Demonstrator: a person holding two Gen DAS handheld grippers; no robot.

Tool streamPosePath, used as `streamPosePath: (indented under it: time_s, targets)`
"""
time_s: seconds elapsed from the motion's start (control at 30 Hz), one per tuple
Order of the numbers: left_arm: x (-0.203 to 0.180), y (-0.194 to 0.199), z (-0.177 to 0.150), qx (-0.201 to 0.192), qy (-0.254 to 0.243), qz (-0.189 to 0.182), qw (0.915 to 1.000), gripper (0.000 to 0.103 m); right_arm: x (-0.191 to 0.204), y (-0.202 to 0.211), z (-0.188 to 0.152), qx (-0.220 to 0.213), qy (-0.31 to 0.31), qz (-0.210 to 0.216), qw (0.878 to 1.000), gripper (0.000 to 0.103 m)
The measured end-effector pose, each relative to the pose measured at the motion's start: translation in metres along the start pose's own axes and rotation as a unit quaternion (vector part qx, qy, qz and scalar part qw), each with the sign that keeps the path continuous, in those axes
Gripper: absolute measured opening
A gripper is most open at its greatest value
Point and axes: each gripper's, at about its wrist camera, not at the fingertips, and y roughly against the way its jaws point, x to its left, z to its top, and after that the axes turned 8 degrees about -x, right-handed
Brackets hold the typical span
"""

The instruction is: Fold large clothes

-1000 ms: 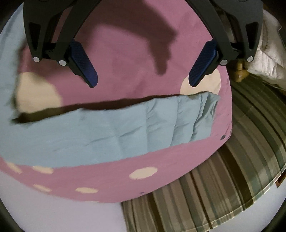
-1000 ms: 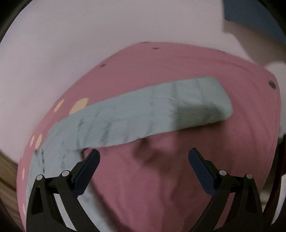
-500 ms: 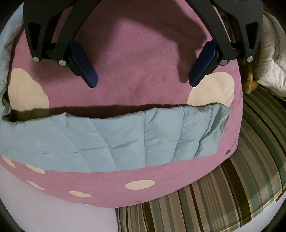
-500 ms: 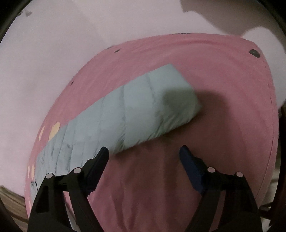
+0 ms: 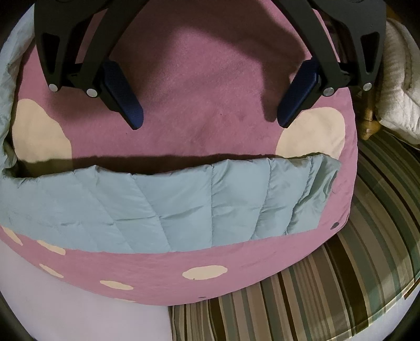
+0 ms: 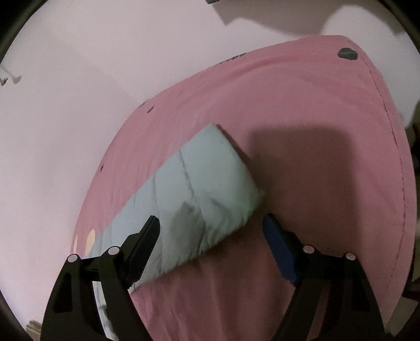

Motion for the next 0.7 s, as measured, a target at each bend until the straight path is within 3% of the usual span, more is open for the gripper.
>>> streamPosePath:
  time_s: [0.23, 0.3, 0.37, 0.4, 0.5, 0.53, 0.7]
  targets:
    - [0.0, 0.0, 0.001, -0.001, -0.005, 0.004, 1.0, 0.101, 0.02, -0.012, -0.005, 0.0, 0.007, 0.014, 1.0, 0.074]
    - [0.0, 0.0, 0.0, -0.001, -0.006, 0.005, 1.0, 0.101, 0.019, -0.019, -0.001, -0.004, -0.003, 0.012, 1.0, 0.061]
    - [0.0, 0.0, 0.0, -0.001, -0.007, 0.005, 1.0, 0.101, 0.012, -0.027, 0.004, -0.005, -0.022, -0.003, 1.0, 0.039]
    - [0.0, 0.0, 0.0, -0.001, -0.007, 0.005, 1.0, 0.101, 0.01, -0.034, 0.008, -0.003, -0.032, -0.01, 0.999, 0.035]
    - [-0.001, 0.0, 0.0, -0.002, -0.01, 0.009, 0.9999, 0.101, 0.013, -0.042, 0.012, 0.006, -0.027, -0.003, 1.0, 0.011]
    - [-0.001, 0.0, 0.0, -0.003, -0.012, 0.011, 0.9999, 0.101, 0.018, -0.042, 0.013, 0.009, -0.018, 0.003, 1.0, 0.006]
    - [-0.004, 0.001, 0.0, -0.005, -0.02, 0.017, 0.9997, 0.101, 0.067, -0.02, 0.009, -0.016, 0.057, 0.042, 0.997, 0.004]
